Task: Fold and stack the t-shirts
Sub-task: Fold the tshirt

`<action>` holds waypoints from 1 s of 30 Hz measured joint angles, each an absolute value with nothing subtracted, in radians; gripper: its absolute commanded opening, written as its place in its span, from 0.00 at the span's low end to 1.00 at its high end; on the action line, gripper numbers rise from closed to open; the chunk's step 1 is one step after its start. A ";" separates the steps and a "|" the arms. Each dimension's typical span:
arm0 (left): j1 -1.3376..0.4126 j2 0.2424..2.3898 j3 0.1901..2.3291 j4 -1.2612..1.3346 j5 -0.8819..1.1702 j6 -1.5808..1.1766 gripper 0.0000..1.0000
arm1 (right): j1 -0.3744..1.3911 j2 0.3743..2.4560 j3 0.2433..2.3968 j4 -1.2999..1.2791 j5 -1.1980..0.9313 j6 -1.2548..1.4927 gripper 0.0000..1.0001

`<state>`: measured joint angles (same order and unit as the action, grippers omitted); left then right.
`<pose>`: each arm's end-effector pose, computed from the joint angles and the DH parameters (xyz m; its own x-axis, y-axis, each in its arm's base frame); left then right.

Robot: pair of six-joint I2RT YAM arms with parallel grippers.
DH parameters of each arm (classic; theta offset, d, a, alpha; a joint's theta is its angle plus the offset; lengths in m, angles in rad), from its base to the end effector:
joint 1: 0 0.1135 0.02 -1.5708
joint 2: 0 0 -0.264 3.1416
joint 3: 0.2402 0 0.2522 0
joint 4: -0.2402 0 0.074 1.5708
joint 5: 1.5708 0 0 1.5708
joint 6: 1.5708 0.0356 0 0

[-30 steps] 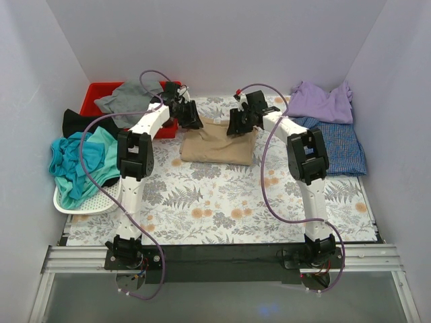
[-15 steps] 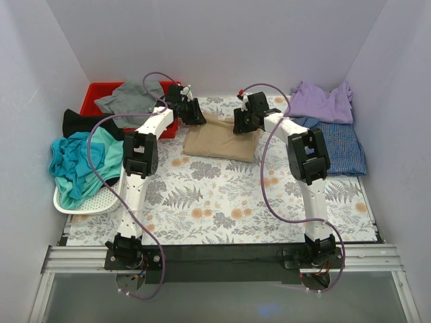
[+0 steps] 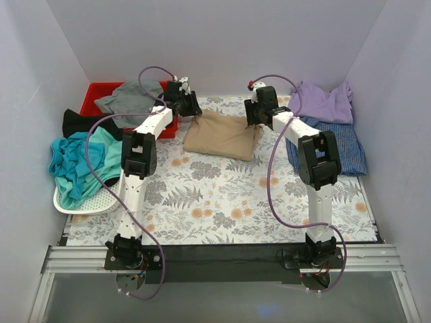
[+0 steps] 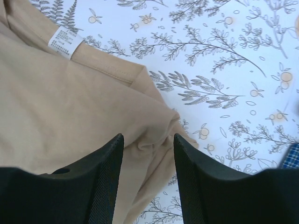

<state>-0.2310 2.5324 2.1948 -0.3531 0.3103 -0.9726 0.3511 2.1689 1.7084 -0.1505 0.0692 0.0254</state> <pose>0.5530 -0.1412 0.1713 -0.7187 -0.6393 -0.2733 -0.2607 0.6122 -0.7465 0.4745 0.1712 0.2137 -0.5459 -0.1730 -0.8198 -0.2761 0.9609 -0.0189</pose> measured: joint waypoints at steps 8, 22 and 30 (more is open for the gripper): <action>-0.230 2.372 2.017 -0.328 0.274 -0.965 0.32 | 0.344 2.080 1.600 -0.154 0.046 0.056 0.53; -0.230 2.291 1.837 -0.316 0.307 -0.981 0.30 | 0.340 2.076 1.586 -0.166 -0.145 0.158 0.53; -0.241 2.289 1.737 -0.303 0.288 -0.984 0.30 | 0.334 1.978 1.378 -0.187 -0.157 0.209 0.65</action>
<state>-0.2409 2.2894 1.7374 -0.3031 0.2878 -0.9844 0.3336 1.9781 1.3781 -0.1871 -0.1570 0.2092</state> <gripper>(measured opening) 0.301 0.586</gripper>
